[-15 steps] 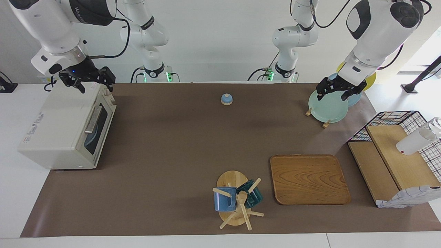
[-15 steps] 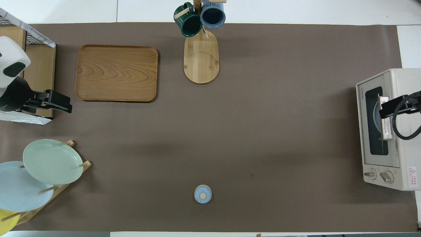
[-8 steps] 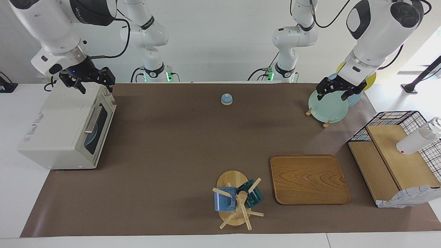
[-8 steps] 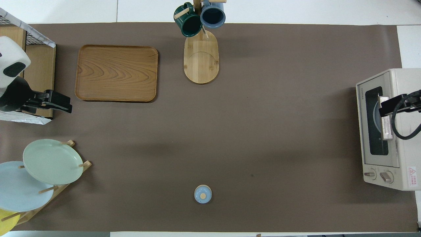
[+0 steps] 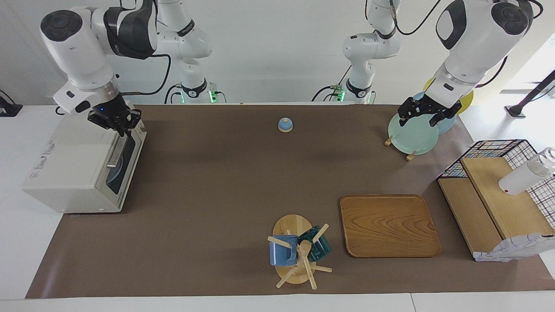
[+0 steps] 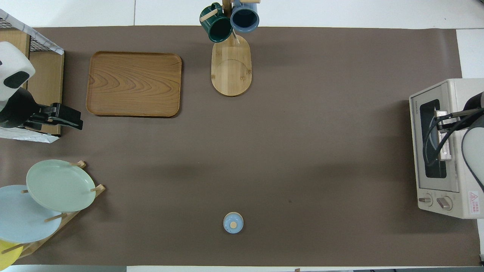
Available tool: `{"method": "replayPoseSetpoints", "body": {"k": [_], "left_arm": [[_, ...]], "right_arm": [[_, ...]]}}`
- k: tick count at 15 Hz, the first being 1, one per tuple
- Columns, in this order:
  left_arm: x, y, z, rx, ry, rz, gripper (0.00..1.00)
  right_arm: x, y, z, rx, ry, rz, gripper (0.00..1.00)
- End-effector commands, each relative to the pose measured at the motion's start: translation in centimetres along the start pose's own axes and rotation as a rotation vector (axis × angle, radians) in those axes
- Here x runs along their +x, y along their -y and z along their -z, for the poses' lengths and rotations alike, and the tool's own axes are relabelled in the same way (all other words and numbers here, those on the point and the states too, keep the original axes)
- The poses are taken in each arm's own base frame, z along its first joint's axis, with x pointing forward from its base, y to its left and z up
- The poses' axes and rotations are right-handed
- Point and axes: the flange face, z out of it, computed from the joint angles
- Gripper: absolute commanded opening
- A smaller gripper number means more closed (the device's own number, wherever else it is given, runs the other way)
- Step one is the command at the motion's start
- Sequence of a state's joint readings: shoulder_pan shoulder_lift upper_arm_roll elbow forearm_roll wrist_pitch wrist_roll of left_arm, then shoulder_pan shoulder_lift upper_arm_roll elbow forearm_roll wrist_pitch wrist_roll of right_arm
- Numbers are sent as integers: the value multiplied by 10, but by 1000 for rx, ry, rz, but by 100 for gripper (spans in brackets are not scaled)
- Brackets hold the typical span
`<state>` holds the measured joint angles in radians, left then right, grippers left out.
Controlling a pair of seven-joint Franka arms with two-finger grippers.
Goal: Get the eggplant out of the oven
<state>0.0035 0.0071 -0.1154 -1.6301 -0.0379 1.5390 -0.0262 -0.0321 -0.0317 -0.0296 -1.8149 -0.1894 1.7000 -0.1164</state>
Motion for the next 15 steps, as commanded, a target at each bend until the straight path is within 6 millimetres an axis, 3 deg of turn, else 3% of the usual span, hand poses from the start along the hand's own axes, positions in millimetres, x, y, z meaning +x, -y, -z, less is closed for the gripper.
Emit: {"method": "replayPoseSetpoints", "body": {"k": [1,4,11,15], "left_arm": [[-7,1,2,-7,-12,1,100],[-7,1,2,-7,-12,1,100],[-7,1,2,-7,-12,1,100],[-6,1,1,-7,-9,1,100]], "right_arm": [[-1,-4,-33,-68,16,-13,0],[-3,-9,-59,-95,26,-22,0],[-2,-11,-77,-164,46,37,0],[5,6,-93,-151,-7,63,0]]}}
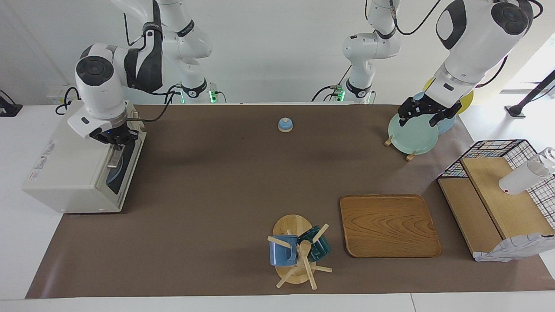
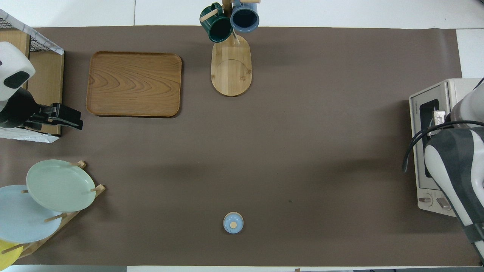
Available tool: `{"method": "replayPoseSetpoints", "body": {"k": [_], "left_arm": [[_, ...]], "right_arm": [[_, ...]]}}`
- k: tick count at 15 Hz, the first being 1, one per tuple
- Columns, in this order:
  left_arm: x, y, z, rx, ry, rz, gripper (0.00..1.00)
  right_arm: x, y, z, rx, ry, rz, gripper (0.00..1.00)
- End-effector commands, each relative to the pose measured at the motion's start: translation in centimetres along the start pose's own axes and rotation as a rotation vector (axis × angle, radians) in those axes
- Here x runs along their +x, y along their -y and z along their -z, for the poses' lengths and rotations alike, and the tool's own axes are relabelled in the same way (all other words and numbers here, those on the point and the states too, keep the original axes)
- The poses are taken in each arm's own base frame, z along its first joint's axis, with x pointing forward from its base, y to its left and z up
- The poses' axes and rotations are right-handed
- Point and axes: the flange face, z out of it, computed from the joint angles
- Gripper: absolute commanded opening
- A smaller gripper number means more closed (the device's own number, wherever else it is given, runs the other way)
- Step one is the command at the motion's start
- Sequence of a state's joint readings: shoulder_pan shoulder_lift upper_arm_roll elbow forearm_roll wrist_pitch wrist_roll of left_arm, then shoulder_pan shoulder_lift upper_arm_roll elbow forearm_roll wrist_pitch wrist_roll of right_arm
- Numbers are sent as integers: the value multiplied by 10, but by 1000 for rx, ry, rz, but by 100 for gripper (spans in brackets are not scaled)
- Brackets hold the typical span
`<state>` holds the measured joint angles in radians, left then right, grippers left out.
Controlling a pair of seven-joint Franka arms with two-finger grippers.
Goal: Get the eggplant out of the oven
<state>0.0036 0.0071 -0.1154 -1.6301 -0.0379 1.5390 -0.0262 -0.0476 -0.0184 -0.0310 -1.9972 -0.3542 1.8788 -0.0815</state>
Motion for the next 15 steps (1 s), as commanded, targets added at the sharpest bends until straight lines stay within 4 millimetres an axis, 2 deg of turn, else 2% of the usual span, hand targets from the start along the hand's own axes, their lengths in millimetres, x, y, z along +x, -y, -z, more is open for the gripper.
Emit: {"method": "replayPoseSetpoints", "body": {"k": [1,2,4,8,10,15], "left_arm": [[-6,1,1,-7,-11,1,100],[-7,1,2,-7,-12,1,100],[-6,1,2,-7,-12,1,100],[-6,1,1,-7,-9,1,100],[-6,1,1,-7,-11,1,100],[-6,1,1,-7,-9,1,100]], "right_arm": [[9,18,-17,-2,-44,32,0],[12,22,-18,4,-59,28,0],[22,47,-26,31,-91,56,0],[29,70,-56,89,-140,48,0],[30,91,-65,104,-171,37,0],[39,106,-102,144,-145,1,0]]}}
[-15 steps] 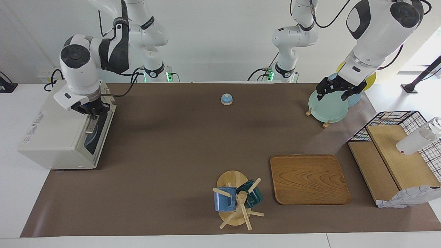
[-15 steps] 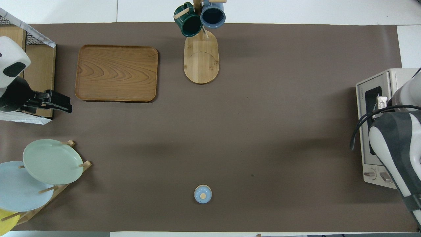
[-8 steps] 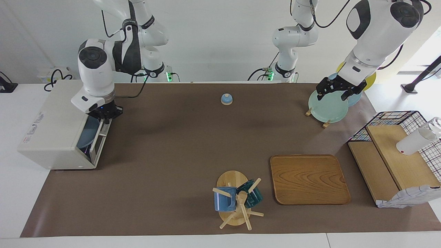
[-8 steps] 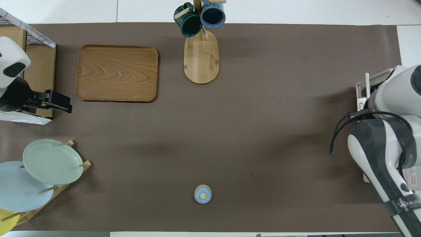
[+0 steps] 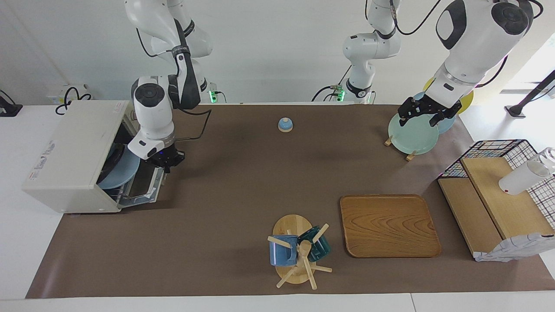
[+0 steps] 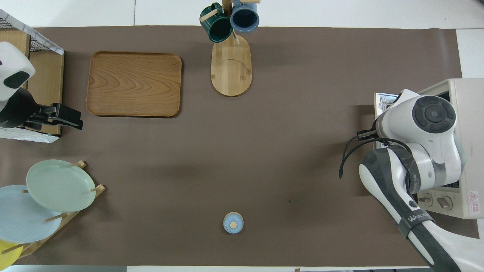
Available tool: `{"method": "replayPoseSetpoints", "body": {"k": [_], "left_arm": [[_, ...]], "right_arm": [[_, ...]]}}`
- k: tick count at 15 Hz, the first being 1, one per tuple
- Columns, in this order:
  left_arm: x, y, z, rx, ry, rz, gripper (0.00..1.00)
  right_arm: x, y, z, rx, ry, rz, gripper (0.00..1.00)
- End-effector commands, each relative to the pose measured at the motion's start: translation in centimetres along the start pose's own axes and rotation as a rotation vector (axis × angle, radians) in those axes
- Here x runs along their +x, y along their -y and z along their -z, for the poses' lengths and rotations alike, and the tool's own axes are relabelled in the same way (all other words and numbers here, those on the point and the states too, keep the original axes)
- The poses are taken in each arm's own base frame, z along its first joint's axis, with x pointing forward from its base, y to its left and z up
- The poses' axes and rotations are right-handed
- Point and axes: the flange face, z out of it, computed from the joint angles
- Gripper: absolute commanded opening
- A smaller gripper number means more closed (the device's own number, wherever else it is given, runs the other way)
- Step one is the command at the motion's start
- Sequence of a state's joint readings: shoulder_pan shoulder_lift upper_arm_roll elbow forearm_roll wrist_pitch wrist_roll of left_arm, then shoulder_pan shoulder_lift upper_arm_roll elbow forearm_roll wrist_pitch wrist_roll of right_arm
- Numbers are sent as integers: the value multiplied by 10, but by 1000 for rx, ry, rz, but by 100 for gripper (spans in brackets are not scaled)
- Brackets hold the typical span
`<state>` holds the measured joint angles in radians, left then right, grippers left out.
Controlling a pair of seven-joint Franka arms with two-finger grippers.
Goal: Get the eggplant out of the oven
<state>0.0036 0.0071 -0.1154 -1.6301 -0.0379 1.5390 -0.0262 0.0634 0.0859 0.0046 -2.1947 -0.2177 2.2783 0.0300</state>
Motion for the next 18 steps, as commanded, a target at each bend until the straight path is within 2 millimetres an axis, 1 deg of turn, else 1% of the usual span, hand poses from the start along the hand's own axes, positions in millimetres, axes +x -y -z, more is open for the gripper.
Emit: {"method": "replayPoseSetpoints", "body": {"k": [1,2,3,5,7,8,10,11,12,13,14,15,16,17,18], "left_arm": [[-7,1,3,-7,-14,1,100],[-7,1,2,-7,-11,1,100],[-6,1,2,-7,-12,1,100],[-6,1,1,-7,-9,1,100],[-7,1,2,-7,-12,1,100],[-7,1,2,-7,-12,1,100],[-7,1,2,-7,-11,3,100],[-7,1,2,-7,-12,3,100],[-7,1,2,-7,-12,1,100],[-7,1,2,-7,-12,3,100],[-6,1,2,-7,-11,6,100],[-7,-1,2,-7,-10,1,100],[-7,-3,1,-7,-9,-5,100],[-7,-3,1,-7,-9,-3,100],[-7,-3,1,-7,-9,-3,100]], "right_arm": [[4,-26,-31,9,11,-47,0],[4,-25,-38,20,18,-56,0],[6,-23,-40,32,12,-66,0],[8,-13,-39,42,10,-97,0],[20,18,-23,78,-4,-99,0],[27,21,-10,83,-3,-99,0],[38,7,25,76,21,-105,0],[39,2,41,72,42,-111,15],[35,-7,55,67,66,-124,26],[27,-17,63,57,93,-141,35],[20,-32,65,55,123,-166,37],[13,-48,58,56,154,-194,40],[4,-69,53,60,165,-228,42],[-5,-83,43,63,176,-249,42],[-11,-85,37,67,166,-245,42]]}}
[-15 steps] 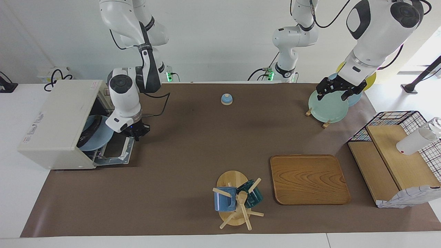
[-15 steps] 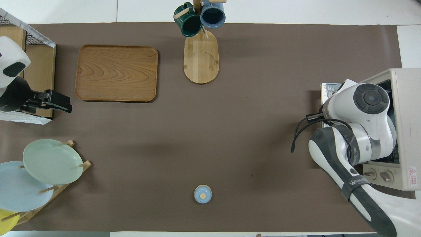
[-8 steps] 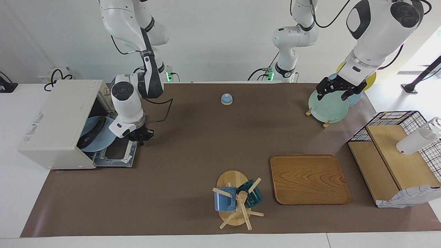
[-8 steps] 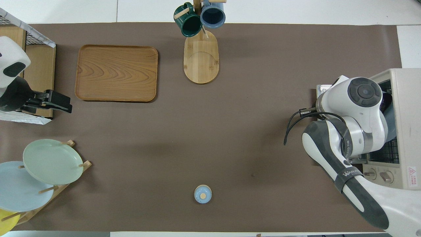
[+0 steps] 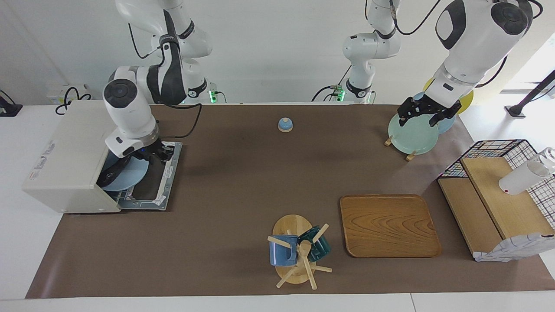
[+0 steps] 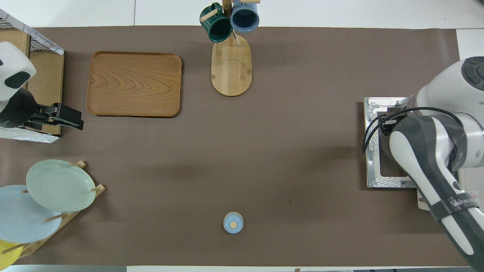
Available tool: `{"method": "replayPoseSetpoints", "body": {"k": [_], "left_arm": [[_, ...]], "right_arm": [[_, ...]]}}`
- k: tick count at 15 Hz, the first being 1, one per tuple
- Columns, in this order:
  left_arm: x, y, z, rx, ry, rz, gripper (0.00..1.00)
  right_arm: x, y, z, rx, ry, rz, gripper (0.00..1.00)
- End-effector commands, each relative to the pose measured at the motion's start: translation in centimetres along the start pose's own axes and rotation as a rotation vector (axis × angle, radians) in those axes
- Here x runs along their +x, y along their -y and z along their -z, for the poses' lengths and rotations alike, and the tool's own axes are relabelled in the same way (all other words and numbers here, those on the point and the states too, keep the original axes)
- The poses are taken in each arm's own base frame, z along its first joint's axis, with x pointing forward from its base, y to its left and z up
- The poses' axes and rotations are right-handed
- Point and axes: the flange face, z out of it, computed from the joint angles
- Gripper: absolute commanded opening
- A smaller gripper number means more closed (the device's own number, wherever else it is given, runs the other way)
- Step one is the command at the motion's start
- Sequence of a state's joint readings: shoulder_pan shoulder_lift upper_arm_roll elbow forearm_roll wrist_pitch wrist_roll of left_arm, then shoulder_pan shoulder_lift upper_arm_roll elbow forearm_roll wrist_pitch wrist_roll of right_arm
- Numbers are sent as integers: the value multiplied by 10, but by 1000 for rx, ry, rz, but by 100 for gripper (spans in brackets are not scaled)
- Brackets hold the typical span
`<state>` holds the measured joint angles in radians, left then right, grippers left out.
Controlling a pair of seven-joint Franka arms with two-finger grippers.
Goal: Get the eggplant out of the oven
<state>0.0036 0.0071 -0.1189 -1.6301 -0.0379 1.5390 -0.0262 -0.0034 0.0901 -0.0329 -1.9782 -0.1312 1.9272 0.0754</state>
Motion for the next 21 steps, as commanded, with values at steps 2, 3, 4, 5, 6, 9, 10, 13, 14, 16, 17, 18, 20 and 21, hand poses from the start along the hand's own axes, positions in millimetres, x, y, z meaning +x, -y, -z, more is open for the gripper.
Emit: {"method": "replayPoseSetpoints", "body": {"k": [2,3,4,5,6,9,10,13,14,16,17,18,20,21], "left_arm": [[-8,2,2,-7,-5,6,100],[-8,2,1,-7,-3,6,100],[-8,2,1,-7,-3,6,100],[-8,2,2,-7,-5,6,100],[-8,2,1,-7,-3,6,100],[-8,2,1,-7,-5,6,100],[-8,1,1,-7,-5,5,100],[-7,2,1,-7,-5,5,100],[-8,1,1,-7,-1,3,100],[-8,2,1,-7,-3,6,100],[-8,2,1,-7,-5,8,100],[-8,2,1,-7,-5,8,100],[-8,3,0,-7,-5,10,100],[-8,3,0,-7,-5,10,100]], "right_arm": [[-20,-16,-36,21,-12,-11,42],[-24,-18,-43,24,-25,-17,42],[-27,-17,-47,25,-36,-15,42],[-27,-17,-48,26,-42,-13,41],[-27,-18,-50,26,-40,-4,33],[-28,-19,-50,5,-39,119,0],[-29,-20,-50,-33,-31,144,0],[-20,8,-30,-69,-38,188,0],[-16,40,-16,-77,-46,191,0],[-17,116,12,-93,-75,141,0],[-21,156,21,-94,-93,132,0],[-26,192,31,-89,-113,123,0],[-27,253,45,-67,-114,84,0],[-24,287,52,-46,-102,56,0]]}}
